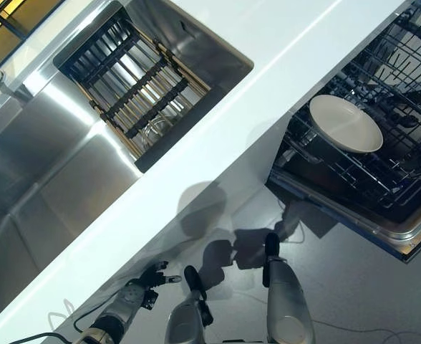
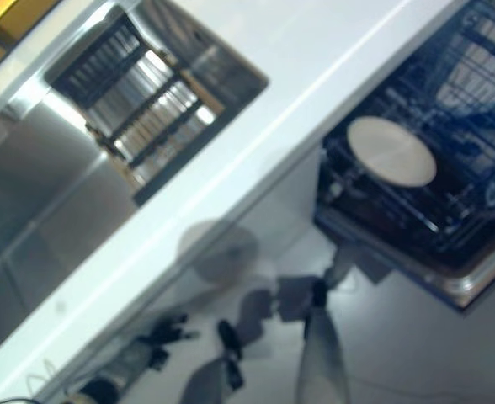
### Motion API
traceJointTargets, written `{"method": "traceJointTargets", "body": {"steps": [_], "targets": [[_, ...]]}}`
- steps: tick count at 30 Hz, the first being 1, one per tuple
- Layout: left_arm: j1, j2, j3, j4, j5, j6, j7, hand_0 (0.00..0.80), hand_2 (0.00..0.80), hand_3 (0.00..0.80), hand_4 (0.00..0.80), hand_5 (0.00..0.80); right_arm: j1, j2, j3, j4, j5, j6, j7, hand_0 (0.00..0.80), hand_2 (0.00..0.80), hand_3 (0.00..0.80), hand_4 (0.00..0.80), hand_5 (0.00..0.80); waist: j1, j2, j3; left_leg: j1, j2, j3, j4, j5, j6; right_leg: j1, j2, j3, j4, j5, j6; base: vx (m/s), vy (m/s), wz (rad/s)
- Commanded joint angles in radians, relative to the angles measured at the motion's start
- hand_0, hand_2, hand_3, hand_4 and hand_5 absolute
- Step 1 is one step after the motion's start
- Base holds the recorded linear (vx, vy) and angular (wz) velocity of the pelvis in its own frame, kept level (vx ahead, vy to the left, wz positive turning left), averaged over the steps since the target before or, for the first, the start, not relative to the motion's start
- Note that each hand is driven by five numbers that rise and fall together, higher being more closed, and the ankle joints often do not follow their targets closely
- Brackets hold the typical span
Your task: Take plates into dishwasher
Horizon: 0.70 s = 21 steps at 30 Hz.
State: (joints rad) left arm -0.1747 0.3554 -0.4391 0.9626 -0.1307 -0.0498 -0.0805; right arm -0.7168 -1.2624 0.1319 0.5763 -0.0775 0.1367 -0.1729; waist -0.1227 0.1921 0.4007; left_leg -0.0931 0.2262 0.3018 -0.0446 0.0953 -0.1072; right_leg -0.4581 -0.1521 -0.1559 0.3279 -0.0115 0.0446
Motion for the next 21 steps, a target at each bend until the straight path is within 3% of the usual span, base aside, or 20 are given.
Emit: {"method": "traceJointTargets", "body": {"steps": [1, 12, 21], "targets": [[0.002, 0.094, 0.031, 0.024, 0.027, 0.005, 0.005, 0.0, 0.0, 0.0, 0.0, 0.0, -0.012, -0.059, 0.031, -0.011, -0.112, -0.027, -0.003, 0.8, 0.8, 0.8, 0.8, 0.8, 0.003, -0.111, -0.045, -0.025, 0.02, -0.012, 0.043, 0.061, -0.054, 0.139, 0.005, -0.063, -0.136, 0.003, -0.011, 0.0, 0.0, 0.0], [-0.002, 0.119, 0.034, 0.01, 0.048, 0.019, -0.017, 0.0, 0.0, 0.0, 0.0, 0.0, -0.024, -0.098, 0.089, -0.085, -0.256, -0.01, 0.003, 0.8, 0.8, 0.8, 0.8, 0.8, 0.006, -0.13, -0.042, -0.024, 0.018, -0.013, 0.045, 0.043, -0.045, 0.144, 0.006, -0.059, -0.144, 0.01, -0.004, 0.0, 0.0, 0.0], [-0.006, 0.129, 0.034, -0.006, 0.056, 0.028, -0.029, 0.0, 0.0, 0.0, 0.0, 0.0, -0.08, -0.104, 0.159, -0.102, -0.309, -0.044, 0.065, 0.8, 0.8, 0.8, 0.8, 0.8, 0.015, -0.134, -0.04, -0.03, 0.017, -0.016, 0.048, 0.038, -0.044, 0.146, 0.005, -0.065, -0.153, 0.014, -0.001, 0.0, 0.0, 0.0]]}}
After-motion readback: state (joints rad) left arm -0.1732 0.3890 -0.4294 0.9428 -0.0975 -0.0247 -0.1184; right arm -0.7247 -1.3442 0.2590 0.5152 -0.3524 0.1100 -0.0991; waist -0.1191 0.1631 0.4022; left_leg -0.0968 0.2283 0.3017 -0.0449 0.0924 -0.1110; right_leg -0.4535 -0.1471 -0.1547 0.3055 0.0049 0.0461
